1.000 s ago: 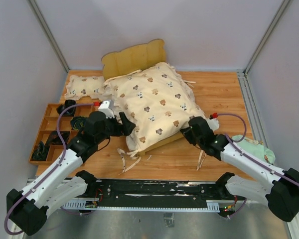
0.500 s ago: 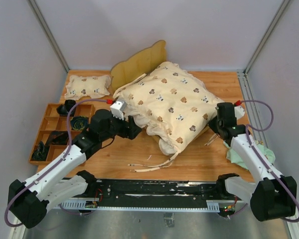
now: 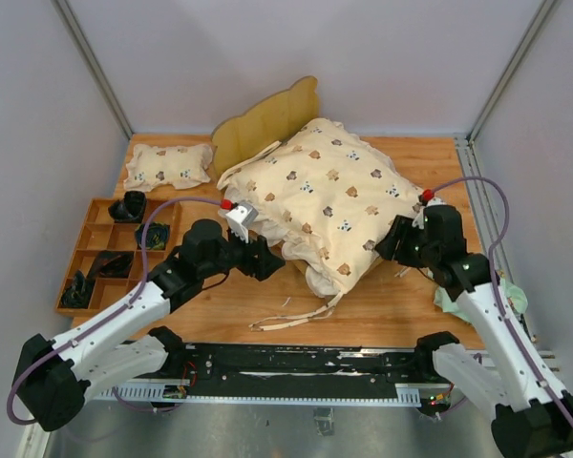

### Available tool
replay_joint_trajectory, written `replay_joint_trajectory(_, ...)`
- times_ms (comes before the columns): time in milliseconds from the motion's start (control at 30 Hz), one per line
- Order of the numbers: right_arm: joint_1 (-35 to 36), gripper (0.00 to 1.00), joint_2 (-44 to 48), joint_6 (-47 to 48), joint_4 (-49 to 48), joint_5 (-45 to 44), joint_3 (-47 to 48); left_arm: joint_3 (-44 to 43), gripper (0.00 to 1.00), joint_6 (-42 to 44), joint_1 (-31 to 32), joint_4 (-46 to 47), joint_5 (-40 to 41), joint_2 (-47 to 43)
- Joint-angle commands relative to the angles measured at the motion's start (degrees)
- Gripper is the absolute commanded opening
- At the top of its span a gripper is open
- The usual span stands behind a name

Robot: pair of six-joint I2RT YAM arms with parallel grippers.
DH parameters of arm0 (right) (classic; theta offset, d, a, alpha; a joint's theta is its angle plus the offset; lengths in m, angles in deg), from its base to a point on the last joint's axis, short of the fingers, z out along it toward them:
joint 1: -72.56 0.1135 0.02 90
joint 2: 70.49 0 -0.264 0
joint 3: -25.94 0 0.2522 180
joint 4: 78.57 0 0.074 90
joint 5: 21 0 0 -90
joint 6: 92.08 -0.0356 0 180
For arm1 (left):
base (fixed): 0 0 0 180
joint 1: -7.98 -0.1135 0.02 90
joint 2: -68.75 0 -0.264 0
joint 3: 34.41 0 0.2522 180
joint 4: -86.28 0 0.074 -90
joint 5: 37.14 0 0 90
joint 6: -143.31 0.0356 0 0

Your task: Set up the pet bed

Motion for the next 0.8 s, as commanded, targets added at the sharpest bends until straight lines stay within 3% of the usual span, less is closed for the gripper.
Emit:
replay_joint_trajectory(0, 9.72, 0.56, 9.18, 0.74, 2.08, 3.42, -3.94, 0.93, 0.74, -0.69, 1.72, 3.65, -1.72, 0.32)
replay_joint_trajectory(133, 22.4, 0.49, 14.82, -2.2, -1.55, 0.11, -9.23, 2.17, 0.74, -2.26, 2.31, 5.28, -2.01, -0.82)
replay_joint_trajectory(333, 36.05, 0.39, 16.9, -7.84, -11.26, -1.92, -18.28, 5.69, 0.72, -4.75, 3.74, 7.28, -3.23, -2.08)
replay_joint_trajectory(500, 50.72, 0.38, 17.51, -12.43, -14.25, -18.54, -22.32, 7.37, 0.72, -6.65, 5.79, 8.08, -2.59, -2.18)
replay_joint_trajectory(767, 55.53, 0.35, 13.87, -15.64, -24.77, -24.58, -29.03, 8.46, 0.72, -6.74, 6.36, 8.65, -1.58, -3.2)
